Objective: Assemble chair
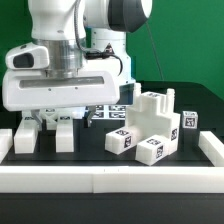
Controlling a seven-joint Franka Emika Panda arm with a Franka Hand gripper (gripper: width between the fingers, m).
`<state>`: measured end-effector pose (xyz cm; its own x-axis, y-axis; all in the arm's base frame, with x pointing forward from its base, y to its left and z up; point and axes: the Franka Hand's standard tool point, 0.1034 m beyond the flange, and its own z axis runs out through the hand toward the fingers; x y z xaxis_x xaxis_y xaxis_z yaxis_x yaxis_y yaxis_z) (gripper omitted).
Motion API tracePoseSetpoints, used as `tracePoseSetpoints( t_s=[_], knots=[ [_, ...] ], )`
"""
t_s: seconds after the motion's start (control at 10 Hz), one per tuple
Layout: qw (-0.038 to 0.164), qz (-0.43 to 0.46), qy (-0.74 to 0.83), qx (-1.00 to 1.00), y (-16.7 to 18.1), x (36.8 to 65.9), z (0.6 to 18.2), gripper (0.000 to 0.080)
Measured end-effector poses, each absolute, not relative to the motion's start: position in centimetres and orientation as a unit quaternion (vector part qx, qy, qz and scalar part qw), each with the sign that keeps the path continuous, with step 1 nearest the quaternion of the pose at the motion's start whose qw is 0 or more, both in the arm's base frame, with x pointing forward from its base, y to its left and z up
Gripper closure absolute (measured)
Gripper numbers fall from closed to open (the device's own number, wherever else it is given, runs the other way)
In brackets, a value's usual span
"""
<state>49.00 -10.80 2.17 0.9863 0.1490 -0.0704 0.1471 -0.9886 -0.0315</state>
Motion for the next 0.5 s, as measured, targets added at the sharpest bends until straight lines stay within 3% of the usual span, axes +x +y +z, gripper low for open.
tracePoseSetpoints(
  t_s=[0.5],
  knots=[
    [0.01,0.047,-0.075,-0.996,-10.9,48.2,0.6,0.015]
  ],
)
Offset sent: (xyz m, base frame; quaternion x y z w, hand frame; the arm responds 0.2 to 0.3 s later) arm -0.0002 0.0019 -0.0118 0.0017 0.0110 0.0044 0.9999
